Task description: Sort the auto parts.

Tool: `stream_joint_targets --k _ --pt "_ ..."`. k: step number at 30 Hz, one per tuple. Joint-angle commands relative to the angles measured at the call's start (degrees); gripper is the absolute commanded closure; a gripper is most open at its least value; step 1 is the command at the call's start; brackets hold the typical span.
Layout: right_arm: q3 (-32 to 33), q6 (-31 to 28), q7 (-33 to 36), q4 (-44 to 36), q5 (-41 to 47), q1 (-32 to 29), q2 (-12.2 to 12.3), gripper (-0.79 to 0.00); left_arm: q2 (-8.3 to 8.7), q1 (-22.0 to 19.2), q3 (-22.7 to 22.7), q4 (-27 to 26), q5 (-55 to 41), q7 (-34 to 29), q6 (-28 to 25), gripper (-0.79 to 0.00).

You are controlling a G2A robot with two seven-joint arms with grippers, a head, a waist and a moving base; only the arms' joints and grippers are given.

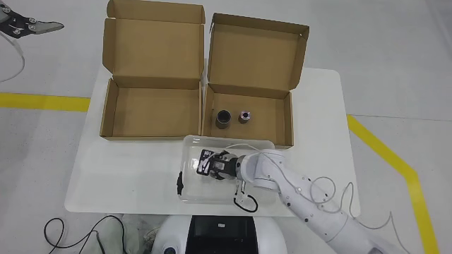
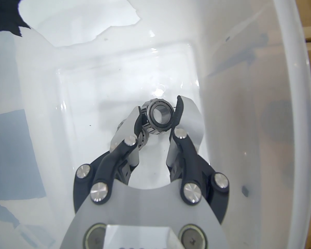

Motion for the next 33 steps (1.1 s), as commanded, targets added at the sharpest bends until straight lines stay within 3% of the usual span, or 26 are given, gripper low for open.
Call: stream_joint_targets --k 1,7,21,33 --pt "0.33 -0.23 -1.06 -0.25 -0.33 -0.27 0.13 0.0 0.0 0.0 0.0 0.0 0.0 0.0 0.0 -0.785" --pt "1.89 -1.0 -4.68 -1.38 -1.24 -2.05 0.81 0.0 0.0 0.0 0.0 0.0 0.0 0.0 0.0 -0.785" --pt "7.43 -5.32 -23.55 -3.14 -5.42 -7.75 3.32 0.0 0.0 0.0 0.0 0.0 0.0 0.0 0.0 -0.785" --pt "11.25 -7.35 -32.4 -6.9 -8.0 -9.49 4.71 0.0 0.0 0.0 0.0 0.0 0.0 0.0 0.0 -0.785"
